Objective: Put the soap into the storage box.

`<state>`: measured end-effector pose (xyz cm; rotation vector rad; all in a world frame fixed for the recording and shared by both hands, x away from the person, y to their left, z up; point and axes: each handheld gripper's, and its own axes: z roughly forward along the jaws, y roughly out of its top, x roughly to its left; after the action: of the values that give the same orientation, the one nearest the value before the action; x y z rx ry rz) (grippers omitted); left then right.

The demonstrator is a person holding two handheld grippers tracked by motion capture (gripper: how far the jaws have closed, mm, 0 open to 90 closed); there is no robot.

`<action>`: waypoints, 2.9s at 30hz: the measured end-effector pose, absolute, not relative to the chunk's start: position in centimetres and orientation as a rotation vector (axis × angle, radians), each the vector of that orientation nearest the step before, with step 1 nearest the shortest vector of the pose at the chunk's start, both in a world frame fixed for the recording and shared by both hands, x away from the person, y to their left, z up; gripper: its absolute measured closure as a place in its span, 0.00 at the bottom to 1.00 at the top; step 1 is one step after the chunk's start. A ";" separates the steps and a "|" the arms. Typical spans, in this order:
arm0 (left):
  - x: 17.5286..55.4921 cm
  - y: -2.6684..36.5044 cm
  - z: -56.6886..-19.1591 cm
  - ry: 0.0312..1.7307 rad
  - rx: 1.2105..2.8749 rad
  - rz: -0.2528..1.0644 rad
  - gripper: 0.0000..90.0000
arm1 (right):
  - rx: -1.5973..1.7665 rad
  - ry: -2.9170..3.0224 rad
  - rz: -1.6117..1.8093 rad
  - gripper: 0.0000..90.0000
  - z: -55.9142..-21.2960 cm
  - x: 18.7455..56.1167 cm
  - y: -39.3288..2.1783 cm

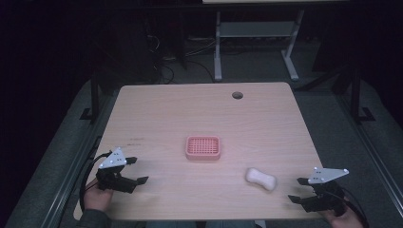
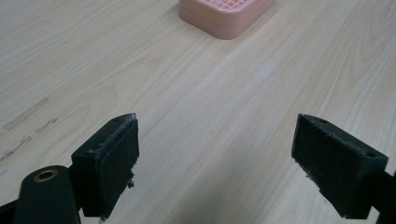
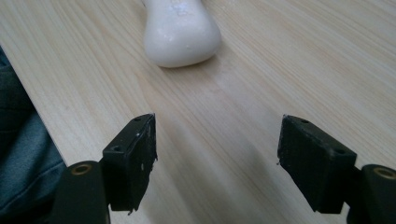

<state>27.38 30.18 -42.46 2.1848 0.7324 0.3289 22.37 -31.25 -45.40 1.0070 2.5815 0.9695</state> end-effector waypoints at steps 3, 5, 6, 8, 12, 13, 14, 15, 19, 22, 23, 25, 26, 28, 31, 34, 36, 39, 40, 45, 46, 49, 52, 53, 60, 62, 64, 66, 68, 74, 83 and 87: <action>27.4 30.2 -42.4 0.731 2.184 0.327 0.16 | 0.998 2.583 0.976 0.30 -45.3 22.4 -31.0; 27.3 30.2 -42.4 0.732 2.182 0.326 0.16 | 0.982 2.604 0.953 0.30 -45.1 22.6 -30.2; 27.3 30.2 -42.4 0.734 2.180 0.326 0.16 | 0.968 2.612 0.940 0.30 -45.1 22.7 -30.0; 27.3 30.2 -42.4 0.736 2.176 0.327 0.16 | 0.955 2.629 0.913 0.30 -45.1 22.9 -29.5; 27.3 30.3 -42.4 0.738 2.179 0.328 0.16 | 0.952 2.650 0.902 0.29 -45.1 23.5 -29.1; 27.3 30.3 -42.4 0.738 2.177 0.328 0.16 | 0.955 2.650 0.901 0.29 -45.0 23.5 -29.0; 27.3 30.3 -42.4 0.736 2.176 0.328 0.16 | 0.949 2.653 0.903 0.28 -44.9 23.6 -28.9; 27.3 30.3 -42.4 0.737 2.174 0.328 0.16 | 0.948 2.655 0.901 0.28 -44.8 23.7 -28.9; 27.3 30.2 -42.4 0.736 2.177 0.329 0.16 | 0.916 2.664 0.890 0.28 -44.3 23.8 -28.3; 27.3 30.3 -42.4 0.734 2.176 0.331 0.16 | 0.900 2.674 0.879 0.28 -44.1 24.0 -27.9; 27.3 30.3 -42.4 0.737 2.174 0.330 0.16 | 0.894 2.678 0.884 0.28 -44.0 24.1 -27.8; 27.3 30.3 -42.4 0.738 2.175 0.329 0.16 | 0.882 2.686 0.881 0.28 -43.9 24.2 -27.6; 27.3 30.3 -42.4 0.738 2.174 0.330 0.16 | 0.876 2.690 0.878 0.28 -43.9 24.3 -27.4; 27.3 30.3 -42.4 0.736 2.174 0.330 0.16 | 0.870 2.700 0.867 0.28 -43.8 24.5 -27.2; 27.3 30.3 -42.3 0.736 2.174 0.332 0.16 | 0.856 2.706 0.861 0.28 -43.6 24.7 -26.8; 27.3 30.3 -42.3 0.736 2.174 0.332 0.16 | 0.847 2.711 0.862 0.28 -43.4 24.9 -26.5; 27.2 30.3 -42.3 0.735 2.174 0.333 0.16 | 0.836 2.719 0.857 0.28 -43.3 25.1 -26.2; 27.2 30.3 -42.3 0.735 2.173 0.334 0.16 | 0.825 2.726 0.846 0.28 -43.2 25.4 -25.9; 27.3 30.3 -42.3 0.735 2.175 0.334 0.16 | 0.824 2.731 0.843 0.28 -43.2 25.4 -25.8; 27.3 30.4 -42.3 0.737 2.173 0.332 0.16 | 0.825 2.728 0.841 0.28 -43.1 25.7 -25.3; 27.3 30.4 -42.3 0.738 2.172 0.332 0.16 | 0.819 2.727 0.842 0.28 -43.0 25.8 -25.2; 27.3 30.4 -42.3 0.737 2.172 0.333 0.16 | 0.815 2.724 0.846 0.28 -43.0 25.9 -24.8; 27.3 30.4 -42.3 0.736 2.176 0.332 0.16 | 0.806 2.724 0.845 0.28 -43.1 26.2 -24.3; 27.3 30.4 -42.3 0.736 2.176 0.332 0.16 | 0.806 2.724 0.845 0.28 -43.1 26.2 -24.3; 27.4 30.5 -42.3 0.736 2.172 0.337 0.16 | 0.784 2.747 0.802 0.28 -43.3 27.0 -22.8; 27.4 30.5 -42.3 0.737 2.169 0.337 0.16 | 0.769 2.750 0.793 0.28 -43.3 27.2 -22.5; 27.4 30.5 -42.3 0.737 2.168 0.337 0.16 | 0.768 2.752 0.795 0.28 -43.3 27.3 -22.2; 27.4 30.5 -42.2 0.736 2.169 0.338 0.16 | 0.765 2.756 0.797 0.28 -43.3 27.4 -22.1; 27.4 30.5 -42.3 0.740 2.168 0.335 0.16 | 0.771 2.758 0.795 0.28 -43.3 27.6 -21.8; 27.4 30.5 -42.3 0.741 2.167 0.334 0.16 | 0.742 2.781 0.766 0.27 -43.6 28.2 -21.1; 27.5 30.5 -42.3 0.741 2.168 0.333 0.16 | 0.713 2.818 0.704 0.36 -43.8 29.0 -19.9; 27.5 30.5 -42.3 0.740 2.166 0.331 0.16 | 0.701 2.836 0.660 0.41 -44.0 29.3 -19.5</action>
<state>27.50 30.48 -42.31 2.1658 0.7399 0.3309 29.25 -19.46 -43.95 0.7007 2.8360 0.6595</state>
